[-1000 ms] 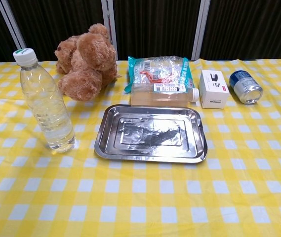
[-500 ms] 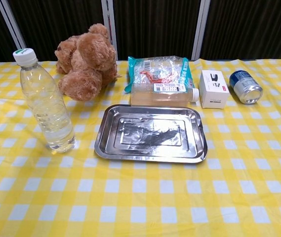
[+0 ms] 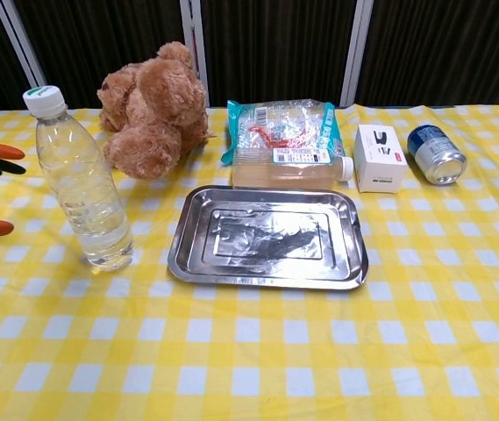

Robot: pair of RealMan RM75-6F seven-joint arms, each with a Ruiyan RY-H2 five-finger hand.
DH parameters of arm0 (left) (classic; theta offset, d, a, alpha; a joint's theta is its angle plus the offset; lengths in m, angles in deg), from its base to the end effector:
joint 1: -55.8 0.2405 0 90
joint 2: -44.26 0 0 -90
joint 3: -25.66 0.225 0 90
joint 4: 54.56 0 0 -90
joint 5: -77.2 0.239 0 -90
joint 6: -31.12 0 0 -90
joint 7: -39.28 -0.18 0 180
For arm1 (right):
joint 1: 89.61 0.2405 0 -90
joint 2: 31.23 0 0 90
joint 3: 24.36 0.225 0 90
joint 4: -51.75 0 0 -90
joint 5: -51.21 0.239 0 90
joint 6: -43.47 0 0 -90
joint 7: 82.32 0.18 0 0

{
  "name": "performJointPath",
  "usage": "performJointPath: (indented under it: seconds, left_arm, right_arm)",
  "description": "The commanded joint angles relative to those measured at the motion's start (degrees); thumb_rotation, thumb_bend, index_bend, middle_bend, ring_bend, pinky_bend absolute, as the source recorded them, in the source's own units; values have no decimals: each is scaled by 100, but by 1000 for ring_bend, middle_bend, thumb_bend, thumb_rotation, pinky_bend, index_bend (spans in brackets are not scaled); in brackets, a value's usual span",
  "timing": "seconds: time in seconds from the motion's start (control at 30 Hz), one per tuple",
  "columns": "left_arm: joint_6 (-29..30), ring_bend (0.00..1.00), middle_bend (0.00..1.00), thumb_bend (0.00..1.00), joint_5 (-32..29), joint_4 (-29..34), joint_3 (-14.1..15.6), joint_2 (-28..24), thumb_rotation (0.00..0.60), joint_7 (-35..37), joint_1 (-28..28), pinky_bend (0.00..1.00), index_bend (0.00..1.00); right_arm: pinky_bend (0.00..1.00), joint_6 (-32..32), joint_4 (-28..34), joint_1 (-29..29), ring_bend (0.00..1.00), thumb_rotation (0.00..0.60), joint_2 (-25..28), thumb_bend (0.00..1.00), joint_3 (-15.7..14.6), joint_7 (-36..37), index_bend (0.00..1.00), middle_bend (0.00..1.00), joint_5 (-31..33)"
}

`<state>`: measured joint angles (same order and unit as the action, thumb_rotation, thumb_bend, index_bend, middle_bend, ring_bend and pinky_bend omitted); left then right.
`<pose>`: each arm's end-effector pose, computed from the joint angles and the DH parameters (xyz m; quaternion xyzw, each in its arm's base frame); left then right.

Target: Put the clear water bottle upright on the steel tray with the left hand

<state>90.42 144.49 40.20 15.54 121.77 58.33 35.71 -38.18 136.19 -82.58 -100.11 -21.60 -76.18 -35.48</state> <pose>-0.2291 0.2961 -0.0011 -0.4766 -0.6568 -0.4570 0.3642 -0.3091 -0.2298 0.0976 0.6024 -0.4086 0.3980 0.5584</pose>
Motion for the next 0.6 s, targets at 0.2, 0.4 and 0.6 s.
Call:
performJointPath:
  seconds: [0.2, 0.4, 0.6]
  left_arm:
    - [18, 0, 113, 130, -153, -241, -101, 636, 600, -511, -300, 0, 109]
    - [19, 0, 140, 133, -325, -307, -186, 986, 600, -856, -478, 0, 118]
    - [93, 0, 248, 252, -402, -396, -218, 1316, 600, -1157, -605, 0, 239]
  right_arm:
    - [0, 22, 30, 4, 0, 600, 26, 50, 4, 18, 97, 0, 18]
    - [0, 42, 43, 1, 0, 600, 45, 50, 1, 27, 97, 0, 36]
    - [0, 45, 59, -4, 0, 600, 65, 49, 12, 31, 97, 0, 63]
